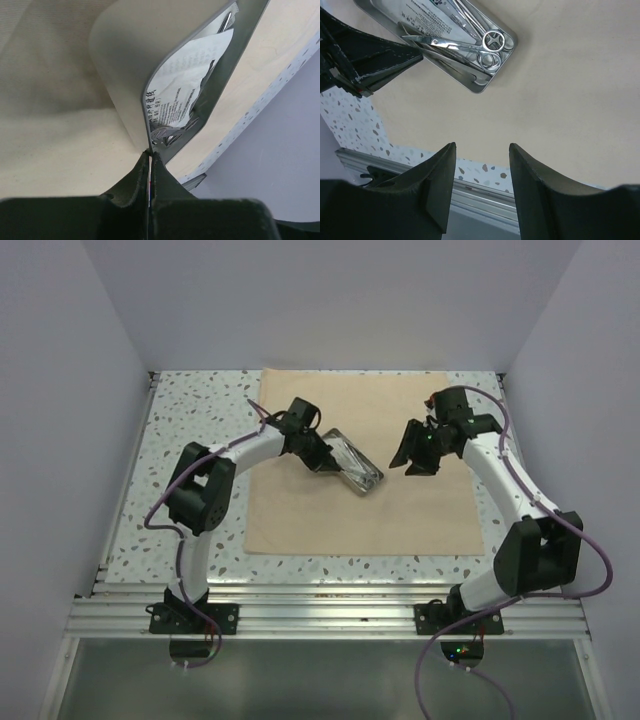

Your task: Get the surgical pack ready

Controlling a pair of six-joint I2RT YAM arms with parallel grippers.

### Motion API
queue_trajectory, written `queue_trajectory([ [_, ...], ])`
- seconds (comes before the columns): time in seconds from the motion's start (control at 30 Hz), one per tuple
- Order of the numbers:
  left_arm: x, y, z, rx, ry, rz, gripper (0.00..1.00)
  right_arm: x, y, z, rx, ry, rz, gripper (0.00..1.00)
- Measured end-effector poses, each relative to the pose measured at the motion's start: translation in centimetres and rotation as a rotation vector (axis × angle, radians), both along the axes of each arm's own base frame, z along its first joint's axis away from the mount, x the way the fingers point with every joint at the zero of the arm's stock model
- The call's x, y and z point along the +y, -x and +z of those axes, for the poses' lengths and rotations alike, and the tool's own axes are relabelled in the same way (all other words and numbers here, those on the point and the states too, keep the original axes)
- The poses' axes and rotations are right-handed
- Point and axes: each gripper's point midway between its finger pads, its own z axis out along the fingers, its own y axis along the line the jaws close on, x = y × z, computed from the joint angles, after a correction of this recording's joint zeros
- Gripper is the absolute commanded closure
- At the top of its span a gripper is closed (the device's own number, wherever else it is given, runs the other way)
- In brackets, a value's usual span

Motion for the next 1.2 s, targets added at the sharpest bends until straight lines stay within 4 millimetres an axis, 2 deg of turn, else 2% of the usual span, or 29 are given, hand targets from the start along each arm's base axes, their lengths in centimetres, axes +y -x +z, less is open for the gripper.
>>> queue_trajectory([
  [0.03,-0.2,0.1,-0.1,0.002,0.013,-0.007,0.84,0.0,-0.1,-0.2,0.006,0.002,0.000,0.49],
  [0.13,-0.4,0.6,-0.3,0.018,0.048,-0.030,0.63,0.1,-0.5,-1.3,0.032,0.006,-0.002,0.49],
  [0.27,-0.3,0.8,-0.1,0.013,0.088,-0.074,0.57,0.2,-0.9,-3.2,0.084,0.011,-0.011,0.49],
  [0.4,1.5,0.5,-0.5,-0.022,0.065,-0.134,0.54,0.1,-1.5,-4.8,0.134,0.028,-0.030,0.50],
  [0.47,2.9,-0.1,-0.3,-0.053,0.017,-0.173,0.56,-0.1,-2.1,-5.3,0.139,0.045,-0.050,0.51],
  [0.57,5.5,-2.6,1.0,-0.168,-0.058,-0.216,0.75,-0.6,-3.2,-6.1,0.141,0.077,-0.098,0.58],
  [0.6,6.6,-3.6,1.4,-0.204,-0.080,-0.217,0.89,-0.8,-3.6,-6.5,0.143,0.089,-0.121,0.69],
  [0.67,8.9,-5.9,2.1,-0.265,-0.128,-0.212,0.99,-1.1,-4.3,-7.3,0.145,0.103,-0.159,0.81],
  [0.7,9.9,-7.0,2.5,-0.293,-0.152,-0.216,1.00,-1.2,-4.7,-7.7,0.144,0.107,-0.177,0.86],
  [0.73,11.0,-9.0,3.0,-0.336,-0.178,-0.215,1.00,-1.3,-5.3,-8.2,0.138,0.116,-0.196,0.91],
  [0.8,12.2,-12.2,3.1,-0.416,-0.214,-0.233,1.00,-1.6,-6.1,-8.8,0.125,0.127,-0.224,0.93],
  [0.9,12.4,-15.6,1.1,-0.478,-0.251,-0.294,1.00,-2.1,-7.4,-10.1,0.104,0.160,-0.259,0.96],
  [0.97,12.5,-15.7,-1.9,-0.451,-0.286,-0.336,1.00,-2.5,-7.9,-11.2,0.113,0.189,-0.268,0.97],
  [1.03,13.0,-14.4,-5.0,-0.372,-0.318,-0.354,1.00,-2.8,-8.5,-12.6,0.130,0.221,-0.266,0.96],
  [1.17,14.1,-13.8,-5.4,-0.353,-0.361,-0.354,1.00,-2.1,-9.1,-15.0,0.171,0.257,-0.220,0.95],
  [1.2,14.4,-13.5,-5.4,-0.348,-0.361,-0.346,1.00,-1.7,-9.4,-14.8,0.164,0.263,-0.203,0.94],
])
